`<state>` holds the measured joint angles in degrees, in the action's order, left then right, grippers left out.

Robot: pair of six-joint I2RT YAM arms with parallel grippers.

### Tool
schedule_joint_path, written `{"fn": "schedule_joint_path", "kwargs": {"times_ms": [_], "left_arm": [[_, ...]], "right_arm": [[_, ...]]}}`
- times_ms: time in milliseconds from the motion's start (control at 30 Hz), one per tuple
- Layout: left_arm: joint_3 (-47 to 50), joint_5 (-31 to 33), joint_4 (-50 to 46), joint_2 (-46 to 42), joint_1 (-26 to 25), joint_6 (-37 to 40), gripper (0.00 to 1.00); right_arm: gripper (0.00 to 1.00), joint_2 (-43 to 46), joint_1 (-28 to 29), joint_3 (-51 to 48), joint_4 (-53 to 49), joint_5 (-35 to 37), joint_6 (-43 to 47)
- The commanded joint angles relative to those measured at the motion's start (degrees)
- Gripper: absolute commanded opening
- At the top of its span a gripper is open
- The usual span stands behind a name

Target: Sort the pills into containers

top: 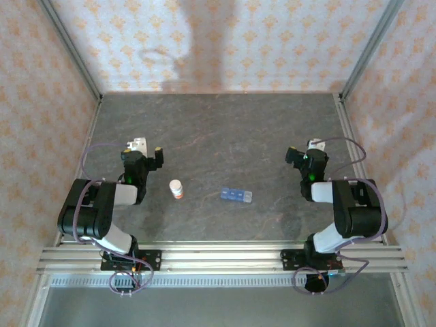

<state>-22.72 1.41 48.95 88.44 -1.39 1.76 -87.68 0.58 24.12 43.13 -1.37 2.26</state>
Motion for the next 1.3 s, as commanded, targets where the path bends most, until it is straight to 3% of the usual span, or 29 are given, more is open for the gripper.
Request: {"fn": "schedule_joint_path", "kwargs": {"times_ms": [0,1033,1133,1267], "left_arm": [[-0.2,-0.4,0.0,-0.8,0.1,-0.3,1.0],[-0.1,-1.2,0.1,-0.8,0.4,-0.5,1.0],[0.6,0.1,0.6,-2.3,0.4,-1.0,1.0],[-0.8,2.8,-5.8,-6.8,0.4,-2.0,1.0]], "right_arm": [[0.99,0.4,0.0,0.2,0.9,0.2,0.7],[0.99,0.8,-0.1,0.2,0.6,0.3,0.6],[0.99,3.3,0.0,3.7,-7.7,2.9,-0.5],[0.99,7.7,-0.1,8.2,-18.5,5.1,-1.7]]}}
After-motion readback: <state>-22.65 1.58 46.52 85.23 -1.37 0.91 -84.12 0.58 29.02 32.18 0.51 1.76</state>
